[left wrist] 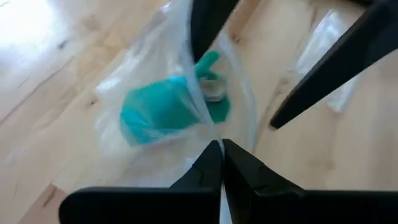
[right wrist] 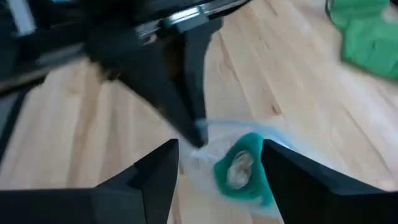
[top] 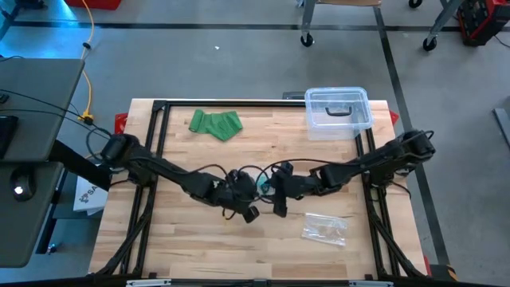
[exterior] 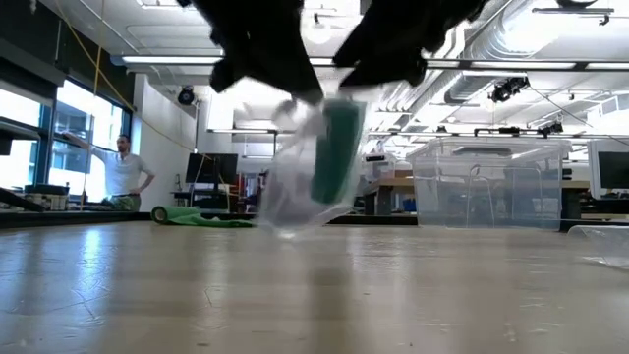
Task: Roll bandage
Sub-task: Close the transparent zip bag
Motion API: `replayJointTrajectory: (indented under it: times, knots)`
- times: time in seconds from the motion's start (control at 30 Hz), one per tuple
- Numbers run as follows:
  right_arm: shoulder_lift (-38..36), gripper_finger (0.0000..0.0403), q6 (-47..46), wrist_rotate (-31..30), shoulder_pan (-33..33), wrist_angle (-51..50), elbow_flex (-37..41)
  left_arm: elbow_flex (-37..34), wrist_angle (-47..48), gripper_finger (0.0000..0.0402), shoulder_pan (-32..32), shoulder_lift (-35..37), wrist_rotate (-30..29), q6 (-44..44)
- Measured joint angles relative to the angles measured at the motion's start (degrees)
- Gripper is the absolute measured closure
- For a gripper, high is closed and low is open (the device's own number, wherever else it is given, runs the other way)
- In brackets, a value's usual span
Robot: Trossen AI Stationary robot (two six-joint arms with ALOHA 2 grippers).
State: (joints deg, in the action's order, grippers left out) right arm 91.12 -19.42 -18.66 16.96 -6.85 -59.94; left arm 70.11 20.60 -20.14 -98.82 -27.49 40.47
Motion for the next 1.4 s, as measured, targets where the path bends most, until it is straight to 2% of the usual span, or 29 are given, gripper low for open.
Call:
replayJointTrajectory:
  times: [0.33, 0.43, 0.53, 0.8, 0.93, 1.0, 1.1, 1.23, 1.4]
  knots:
    - [-9.9, 0.0180, 12.5, 0.1, 5.4, 0.4, 0.0, 0.0, 8.9, 0.0401, 2.4, 12.0, 6.0, -0.9]
    - [-11.5, 0.0180, 15.8, 0.0, 7.2, 1.9, 0.0, 0.0, 9.7, 0.0401, 2.9, 15.4, 4.9, -2.3]
    - [-11.8, 0.0180, 17.5, 0.1, 8.0, 2.5, 0.0, 0.2, 10.6, 0.0401, 3.5, 16.2, 0.3, -4.5]
    - [-9.8, 0.0180, 15.0, -0.9, 8.1, -2.9, 0.0, 0.1, 19.8, 0.0401, 6.9, 9.0, 0.9, -2.6]
    - [-8.2, 0.0180, 11.5, -5.2, 8.1, -8.1, 0.0, 0.0, 23.6, 0.0401, 8.4, 5.2, -2.8, -3.5]
    - [-7.3, 0.0180, 9.1, -8.2, 8.1, -11.0, 0.0, 0.0, 21.9, 0.0401, 8.9, 3.4, -2.4, -3.8]
    - [-5.8, 0.0180, 6.5, -11.2, 8.1, -14.2, 0.0, 0.0, 16.0, 0.0401, 8.7, -0.6, 3.0, -6.9]
    - [-4.1, 0.0180, 4.9, -11.3, 8.2, -16.3, 0.0, 0.0, 5.0, 0.0400, 7.8, -6.0, 7.8, -11.3]
    - [-4.0, 0.0180, 4.0, -11.3, 8.2, -17.3, 0.0, 0.0, -1.0, 0.0357, 7.7, -9.0, 14.7, -14.0]
